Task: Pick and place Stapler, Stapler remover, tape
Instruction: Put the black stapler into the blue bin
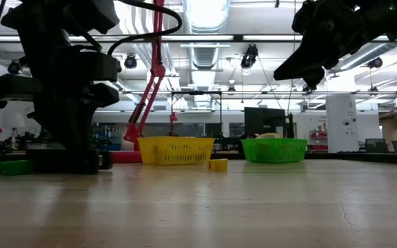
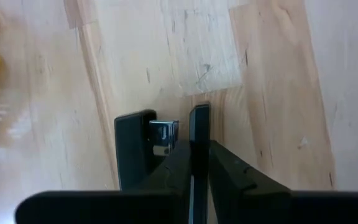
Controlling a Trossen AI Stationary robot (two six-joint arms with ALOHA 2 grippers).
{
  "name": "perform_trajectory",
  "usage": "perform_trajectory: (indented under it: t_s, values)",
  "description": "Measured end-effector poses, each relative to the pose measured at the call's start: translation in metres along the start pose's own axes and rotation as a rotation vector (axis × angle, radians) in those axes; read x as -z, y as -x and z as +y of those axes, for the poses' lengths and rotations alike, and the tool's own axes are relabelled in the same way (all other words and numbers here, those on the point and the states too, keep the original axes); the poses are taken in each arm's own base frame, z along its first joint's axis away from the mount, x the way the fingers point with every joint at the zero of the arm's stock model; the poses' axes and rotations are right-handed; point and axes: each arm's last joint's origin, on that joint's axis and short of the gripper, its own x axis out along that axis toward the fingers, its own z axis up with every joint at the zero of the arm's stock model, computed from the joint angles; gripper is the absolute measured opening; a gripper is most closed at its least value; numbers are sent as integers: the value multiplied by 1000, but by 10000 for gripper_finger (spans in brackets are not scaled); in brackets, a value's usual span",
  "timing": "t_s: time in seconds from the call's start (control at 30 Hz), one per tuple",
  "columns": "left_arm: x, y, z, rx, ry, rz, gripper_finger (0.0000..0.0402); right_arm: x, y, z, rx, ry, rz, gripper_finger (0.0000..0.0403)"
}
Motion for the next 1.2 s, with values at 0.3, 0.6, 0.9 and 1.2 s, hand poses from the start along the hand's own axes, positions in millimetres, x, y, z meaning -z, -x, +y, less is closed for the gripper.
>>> perform_trajectory:
  t_s: [0.3,0.6,0.9,1.2]
  values:
    - [-4,0,0,2,17,-39,42,0,0,0,0,0,0,50]
    - [-14,3,0,7,67,-106,40,0,0,0,0,1,0,50]
    - [-37,22,0,53,130,-174,40,0,0,0,0,8,0,50]
    - [-69,63,-7,174,233,-224,36,1,0,0,2,30,7,50]
